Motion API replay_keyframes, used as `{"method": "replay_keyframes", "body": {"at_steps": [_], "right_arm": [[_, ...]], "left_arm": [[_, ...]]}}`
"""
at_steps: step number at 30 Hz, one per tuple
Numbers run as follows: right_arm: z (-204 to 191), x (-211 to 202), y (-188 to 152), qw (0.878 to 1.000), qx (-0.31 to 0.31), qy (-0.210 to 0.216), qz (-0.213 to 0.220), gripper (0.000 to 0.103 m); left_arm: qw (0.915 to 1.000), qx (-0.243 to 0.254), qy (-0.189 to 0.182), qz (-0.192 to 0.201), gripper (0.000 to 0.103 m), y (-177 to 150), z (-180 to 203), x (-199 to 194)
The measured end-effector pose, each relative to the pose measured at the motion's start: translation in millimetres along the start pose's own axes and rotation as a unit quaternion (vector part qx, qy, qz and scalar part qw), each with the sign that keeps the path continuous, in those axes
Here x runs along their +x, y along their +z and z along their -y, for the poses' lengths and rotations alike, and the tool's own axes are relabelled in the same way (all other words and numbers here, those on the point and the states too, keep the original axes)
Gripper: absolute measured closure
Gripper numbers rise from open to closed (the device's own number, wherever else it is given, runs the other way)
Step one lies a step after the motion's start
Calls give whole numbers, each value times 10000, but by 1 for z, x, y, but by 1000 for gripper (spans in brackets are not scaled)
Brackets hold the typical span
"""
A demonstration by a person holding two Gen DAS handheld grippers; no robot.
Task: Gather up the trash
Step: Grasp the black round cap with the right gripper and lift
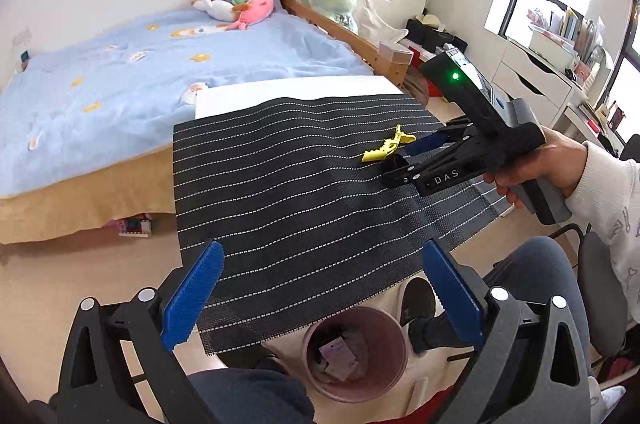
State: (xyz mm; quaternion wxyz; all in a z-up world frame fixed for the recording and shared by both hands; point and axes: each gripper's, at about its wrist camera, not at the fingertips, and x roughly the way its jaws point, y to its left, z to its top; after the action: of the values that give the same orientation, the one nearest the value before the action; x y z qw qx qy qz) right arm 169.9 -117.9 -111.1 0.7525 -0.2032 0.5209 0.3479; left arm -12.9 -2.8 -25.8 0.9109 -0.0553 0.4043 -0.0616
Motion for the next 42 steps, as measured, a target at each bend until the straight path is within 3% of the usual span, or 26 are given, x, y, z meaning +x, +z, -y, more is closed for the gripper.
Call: {"method": "replay_keyframes", "body": {"at_steps": [3, 10, 12, 15, 27, 42], "right_arm": [[2, 3, 0, 10000, 6, -24, -22, 48], [1, 4, -1, 10000, -39, 19, -2, 54], [0, 3, -2, 10000, -34, 55, 30, 66], [1, 1, -2, 10000, -1, 20, 77, 70], [14, -27, -17, 9983, 296, 88, 485, 71], [35, -70, -46, 9938, 583, 2, 950, 73]], "left_arm": [[10000, -13, -8, -28, 8, -2, -2, 2], [10000, -47, -39, -56, 8, -1, -4, 7], [10000, -34, -49, -62, 8, -1, -4, 7], [10000, -14, -52, -69, 8, 0, -3, 8], [9995, 294, -125, -61, 8, 15, 16, 17], [9951, 923, -336, -59, 8, 66, 48, 47]]}}
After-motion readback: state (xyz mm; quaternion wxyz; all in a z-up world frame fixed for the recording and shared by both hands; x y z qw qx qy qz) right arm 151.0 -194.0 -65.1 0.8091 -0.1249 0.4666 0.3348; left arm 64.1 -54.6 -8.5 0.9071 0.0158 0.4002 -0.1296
